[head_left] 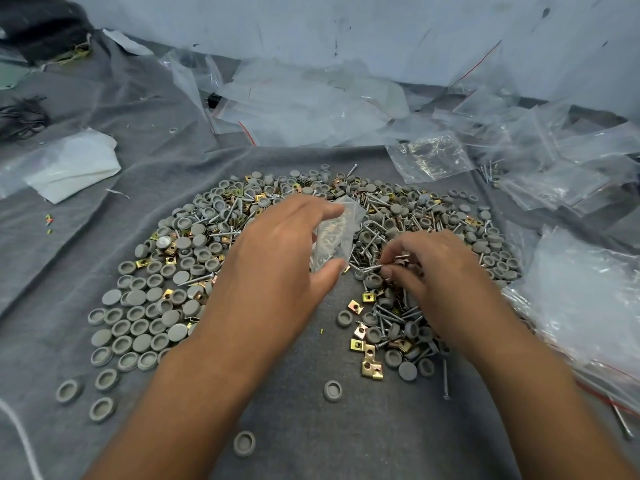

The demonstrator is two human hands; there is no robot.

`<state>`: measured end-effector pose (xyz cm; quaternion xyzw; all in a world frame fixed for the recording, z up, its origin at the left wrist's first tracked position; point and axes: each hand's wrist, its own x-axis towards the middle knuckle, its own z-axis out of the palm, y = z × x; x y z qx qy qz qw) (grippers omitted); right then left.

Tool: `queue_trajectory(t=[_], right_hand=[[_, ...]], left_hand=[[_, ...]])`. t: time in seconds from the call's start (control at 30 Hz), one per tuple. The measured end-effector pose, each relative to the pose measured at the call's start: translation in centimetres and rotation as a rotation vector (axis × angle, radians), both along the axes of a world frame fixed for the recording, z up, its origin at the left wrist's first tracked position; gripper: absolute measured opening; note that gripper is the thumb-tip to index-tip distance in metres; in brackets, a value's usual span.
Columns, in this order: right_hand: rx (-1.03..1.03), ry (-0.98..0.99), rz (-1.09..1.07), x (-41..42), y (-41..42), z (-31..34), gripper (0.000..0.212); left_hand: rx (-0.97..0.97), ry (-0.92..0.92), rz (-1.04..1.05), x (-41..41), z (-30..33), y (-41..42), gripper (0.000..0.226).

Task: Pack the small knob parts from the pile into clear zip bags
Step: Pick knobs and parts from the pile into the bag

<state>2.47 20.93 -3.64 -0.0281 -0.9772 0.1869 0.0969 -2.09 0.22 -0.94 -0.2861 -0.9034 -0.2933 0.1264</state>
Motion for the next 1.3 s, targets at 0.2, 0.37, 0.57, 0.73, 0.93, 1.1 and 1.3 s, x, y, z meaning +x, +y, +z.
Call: queue_trajectory(t=[0.2, 0.37, 0.57, 0.73, 0.93, 1.1, 1.3], right_hand=[[0.036, -0.024, -0.002, -0.7, -0.3, -0.5, 0.012], [0.056, -0.033, -0.044, -0.6, -0.3, -0.5, 0.012], [0.027, -0.028, -0.105, -0.8, -1.3, -0.7, 0.011], [-0.355, 0.173, -0.113, -0.5, -0.9, 0.2, 0.014], [-0.555, 0.277, -0.115, 0.1, -0.6, 0.9, 0.015], [-0.636, 0.320, -0.177, -0.1, -0.6, 1.1, 0.010], [-0.642, 0.470, 0.140, 1.0, -3.0, 2.4, 0.012]], left_hand=[[-0.001, -0.002, -0.003, -0.1, -0.1, -0.1, 0.057], [0.016, -0.004, 0.000, -0.2, -0.1, -0.2, 0.058], [0.021, -0.006, -0.006, -0.2, -0.1, -0.2, 0.056], [0.028, -0.019, -0.010, -0.2, -0.1, -0.2, 0.056], [0.032, -0.015, -0.007, -0.1, 0.0, -0.1, 0.055], [0.023, -0.024, -0.003, 0.0, 0.0, 0.0, 0.056], [0.020, -0.014, -0.020, 0.0, -0.1, 0.1, 0.058]])
